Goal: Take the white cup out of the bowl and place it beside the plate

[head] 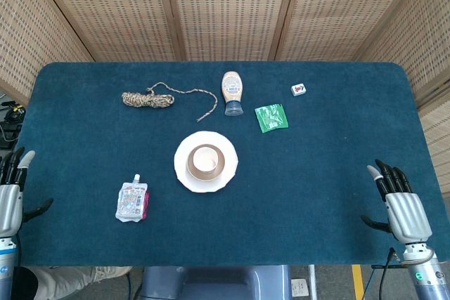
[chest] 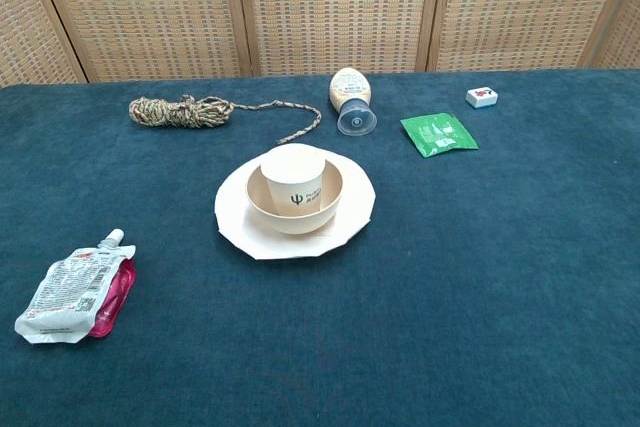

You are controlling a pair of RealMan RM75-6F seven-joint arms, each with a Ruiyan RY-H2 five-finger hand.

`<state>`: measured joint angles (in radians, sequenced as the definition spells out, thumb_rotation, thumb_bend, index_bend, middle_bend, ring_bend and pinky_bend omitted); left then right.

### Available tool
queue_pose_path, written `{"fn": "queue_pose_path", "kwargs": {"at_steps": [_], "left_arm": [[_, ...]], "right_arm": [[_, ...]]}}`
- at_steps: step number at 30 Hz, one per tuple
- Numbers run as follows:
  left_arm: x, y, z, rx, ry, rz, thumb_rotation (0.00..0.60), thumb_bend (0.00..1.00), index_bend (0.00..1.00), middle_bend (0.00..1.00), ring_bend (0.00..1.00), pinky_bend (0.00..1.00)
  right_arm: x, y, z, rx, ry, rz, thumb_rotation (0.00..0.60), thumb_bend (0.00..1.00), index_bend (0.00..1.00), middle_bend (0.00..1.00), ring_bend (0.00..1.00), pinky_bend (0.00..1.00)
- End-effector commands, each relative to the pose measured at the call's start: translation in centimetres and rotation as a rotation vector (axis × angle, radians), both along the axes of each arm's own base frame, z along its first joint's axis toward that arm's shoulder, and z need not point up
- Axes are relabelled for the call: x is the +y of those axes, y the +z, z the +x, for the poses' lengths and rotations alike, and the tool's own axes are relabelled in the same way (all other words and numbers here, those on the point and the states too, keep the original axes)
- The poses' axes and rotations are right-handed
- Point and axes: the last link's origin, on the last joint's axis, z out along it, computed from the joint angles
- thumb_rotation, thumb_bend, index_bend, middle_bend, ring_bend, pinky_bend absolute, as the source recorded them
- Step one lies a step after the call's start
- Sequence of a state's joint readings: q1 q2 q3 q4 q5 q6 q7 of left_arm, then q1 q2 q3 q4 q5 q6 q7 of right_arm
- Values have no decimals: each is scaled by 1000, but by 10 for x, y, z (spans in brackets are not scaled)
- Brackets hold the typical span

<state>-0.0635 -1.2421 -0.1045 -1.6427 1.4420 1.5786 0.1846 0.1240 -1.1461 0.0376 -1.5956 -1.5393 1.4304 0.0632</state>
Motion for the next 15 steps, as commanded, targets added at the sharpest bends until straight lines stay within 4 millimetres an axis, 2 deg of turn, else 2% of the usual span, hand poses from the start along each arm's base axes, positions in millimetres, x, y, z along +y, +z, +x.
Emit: {"fn": "queue_pose_path", "kwargs": {"at_steps": [1, 15], "left_arm": [[0, 0, 0, 0, 0, -1, 600, 128, 0, 0, 0, 0], [2, -2, 6, -2, -22, -14, 600, 127, 0, 0, 0, 0]], "right_arm": [[0, 0, 0, 0, 0, -1, 600, 60, 0, 0, 0, 0], [0, 1, 3, -16, 9, 0, 600, 61, 0, 0, 0, 0]]}}
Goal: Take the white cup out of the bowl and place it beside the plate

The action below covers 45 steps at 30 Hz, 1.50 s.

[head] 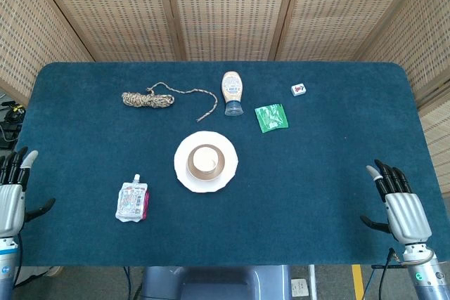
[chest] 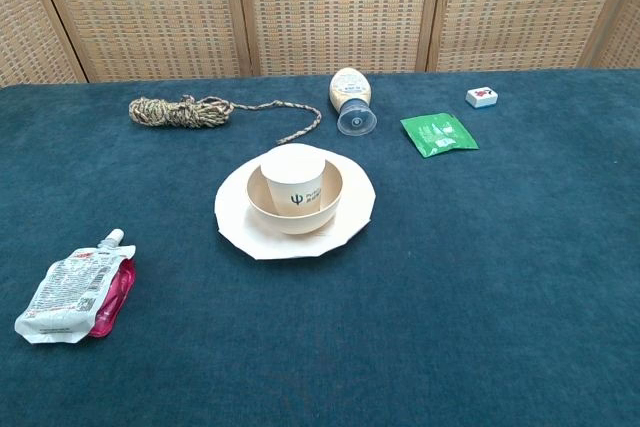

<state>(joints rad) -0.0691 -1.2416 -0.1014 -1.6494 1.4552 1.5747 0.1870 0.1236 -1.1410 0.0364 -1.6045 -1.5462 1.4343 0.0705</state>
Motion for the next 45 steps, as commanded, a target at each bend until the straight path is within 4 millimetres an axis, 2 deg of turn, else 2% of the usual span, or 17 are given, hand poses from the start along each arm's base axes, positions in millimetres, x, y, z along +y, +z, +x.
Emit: {"fn": "queue_pose_path", "kwargs": {"at_steps": [1, 3, 7, 12, 21, 25, 29, 35, 45], "left_arm": [[3, -1, 5, -2, -14, -5, 600, 127, 0, 0, 0, 0], [7, -1, 10, 1, -30, -12, 600, 128, 0, 0, 0, 0], [29, 0, 30, 17, -75, -50, 600, 128, 0, 0, 0, 0], [61, -5, 66, 46, -136, -149, 600, 129, 0, 0, 0, 0], [113, -39, 118, 144, -176, -343, 600, 130, 6, 0, 0, 0], [126, -55, 139, 168, -200, -392, 600, 131, 26, 0, 0, 0], [139, -70, 159, 197, -216, -429, 600, 133, 119, 0, 0, 0], [152, -97, 185, 235, -235, -492, 600, 142, 187, 0, 0, 0], [161, -140, 219, 302, -229, -552, 600, 144, 183, 0, 0, 0]], "right_arm": [[0, 1, 0, -8, 3, -3, 600, 61, 0, 0, 0, 0], [-1, 2, 0, -9, 2, -6, 600, 61, 0, 0, 0, 0], [-2, 4, -2, -18, -7, -8, 600, 61, 0, 0, 0, 0], [-4, 7, -6, -29, -28, -13, 600, 61, 0, 0, 0, 0], [-6, 8, -9, -48, -39, 2, 600, 61, 0, 0, 0, 0], [-7, 8, -12, -56, -49, 8, 600, 61, 0, 0, 0, 0], [-9, 9, -14, -67, -59, 10, 600, 61, 0, 0, 0, 0], [-12, 10, -18, -80, -75, 17, 600, 61, 0, 0, 0, 0], [-16, 19, -25, -121, -99, -2, 600, 61, 0, 0, 0, 0]]}}
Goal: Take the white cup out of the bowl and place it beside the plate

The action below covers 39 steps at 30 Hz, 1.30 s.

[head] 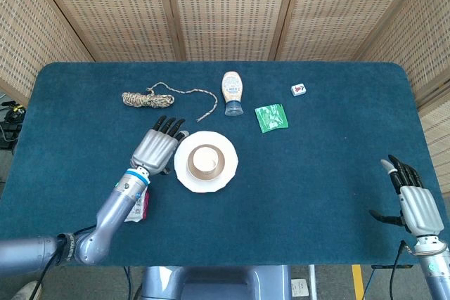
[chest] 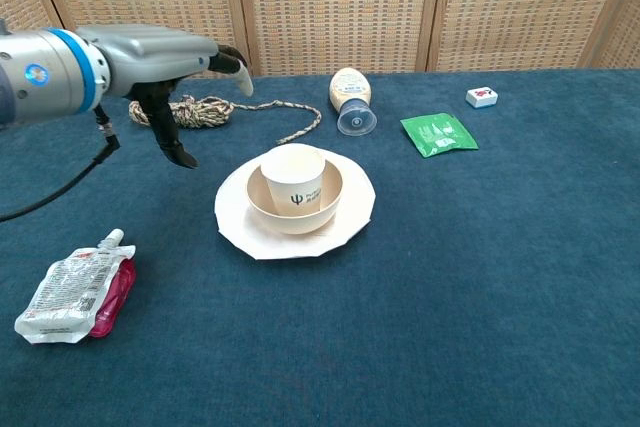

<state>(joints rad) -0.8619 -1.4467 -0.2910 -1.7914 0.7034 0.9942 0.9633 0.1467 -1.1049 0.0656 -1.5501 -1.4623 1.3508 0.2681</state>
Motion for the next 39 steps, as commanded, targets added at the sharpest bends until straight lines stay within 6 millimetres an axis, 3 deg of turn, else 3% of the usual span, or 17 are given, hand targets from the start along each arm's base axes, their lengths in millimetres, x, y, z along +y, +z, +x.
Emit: {"fn": "queue_pose_path", "kwargs": {"at_steps": [1, 19, 26, 34, 39], "left_arm": [[4, -17, 10, 32, 3, -14, 600, 144, 183, 0, 0, 0], [12, -65, 48, 90, 1, -66, 600, 161, 201, 0, 0, 0], [10, -74, 53, 99, 3, -85, 600, 338, 274, 0, 0, 0], [9, -67, 50, 67, 13, -79, 600, 369, 349, 0, 0, 0], [11, -44, 52, 4, 5, -48, 600, 368, 344, 0, 0, 0]], "right_arm": [[-1, 4, -2, -10, -7, -11, 600, 61, 0, 0, 0, 0], [-5, 11, -9, -44, -26, -17, 600, 61, 0, 0, 0, 0], [-5, 14, -10, -51, -25, -27, 600, 61, 0, 0, 0, 0], [-5, 14, -9, -51, -19, -32, 600, 61, 0, 0, 0, 0], [-5, 16, -9, -51, -17, -43, 600, 61, 0, 0, 0, 0]]}}
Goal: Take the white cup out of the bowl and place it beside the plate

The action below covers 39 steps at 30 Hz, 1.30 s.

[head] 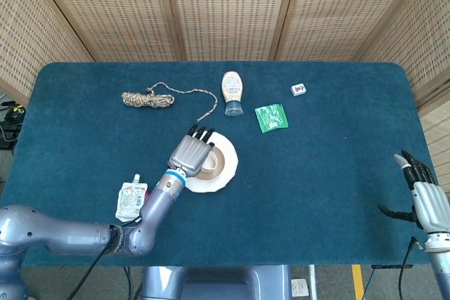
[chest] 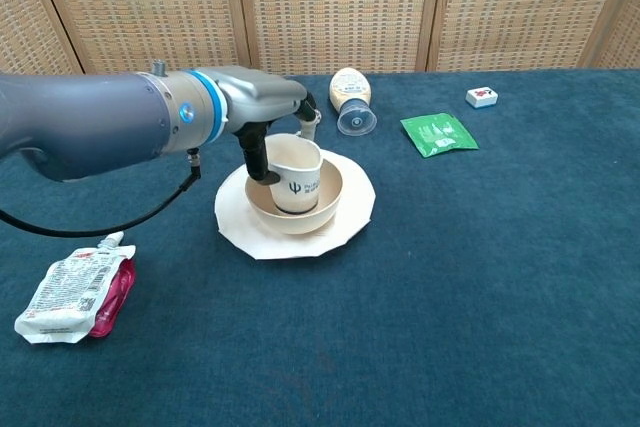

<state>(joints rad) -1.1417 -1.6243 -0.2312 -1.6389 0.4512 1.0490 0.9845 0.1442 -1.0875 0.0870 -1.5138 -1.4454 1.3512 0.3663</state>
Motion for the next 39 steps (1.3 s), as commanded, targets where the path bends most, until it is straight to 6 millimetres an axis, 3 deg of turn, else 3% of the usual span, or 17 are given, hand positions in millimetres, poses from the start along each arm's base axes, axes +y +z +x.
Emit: {"fn": "queue_pose_path", "kwargs": {"at_steps": [1, 8, 12, 16, 20, 25, 30, 39], "left_arm": [[1, 19, 2, -49, -6, 30, 600, 368, 339, 0, 0, 0], [8, 78, -3, -151, 5, 142, 600, 367, 314, 0, 0, 0], [14, 102, -31, -126, 54, 200, 600, 366, 310, 0, 0, 0], [17, 114, -66, -104, 121, 223, 600, 366, 309, 0, 0, 0], [19, 111, -102, -71, 178, 217, 600, 365, 295, 0, 0, 0], [16, 100, -128, -51, 205, 202, 600, 362, 268, 0, 0, 0], [15, 86, -144, -39, 225, 182, 600, 351, 258, 0, 0, 0], [15, 68, -152, -11, 236, 158, 600, 334, 245, 0, 0, 0]], "right_arm": [[0, 1, 0, 0, 0, -6, 600, 61, 0, 0, 0, 0], [1, 3, 1, 3, 4, -13, 600, 61, 0, 0, 0, 0], [2, 1, 3, 4, 10, -9, 600, 61, 0, 0, 0, 0], [3, -1, 5, 9, 16, 0, 600, 61, 0, 0, 0, 0], [3, -4, 7, 15, 19, 9, 600, 61, 0, 0, 0, 0], [3, -7, 9, 21, 24, 18, 600, 61, 0, 0, 0, 0], [4, -8, 10, 20, 27, 22, 600, 61, 0, 0, 0, 0], [4, -6, 10, 15, 29, 13, 600, 60, 0, 0, 0, 0]]}}
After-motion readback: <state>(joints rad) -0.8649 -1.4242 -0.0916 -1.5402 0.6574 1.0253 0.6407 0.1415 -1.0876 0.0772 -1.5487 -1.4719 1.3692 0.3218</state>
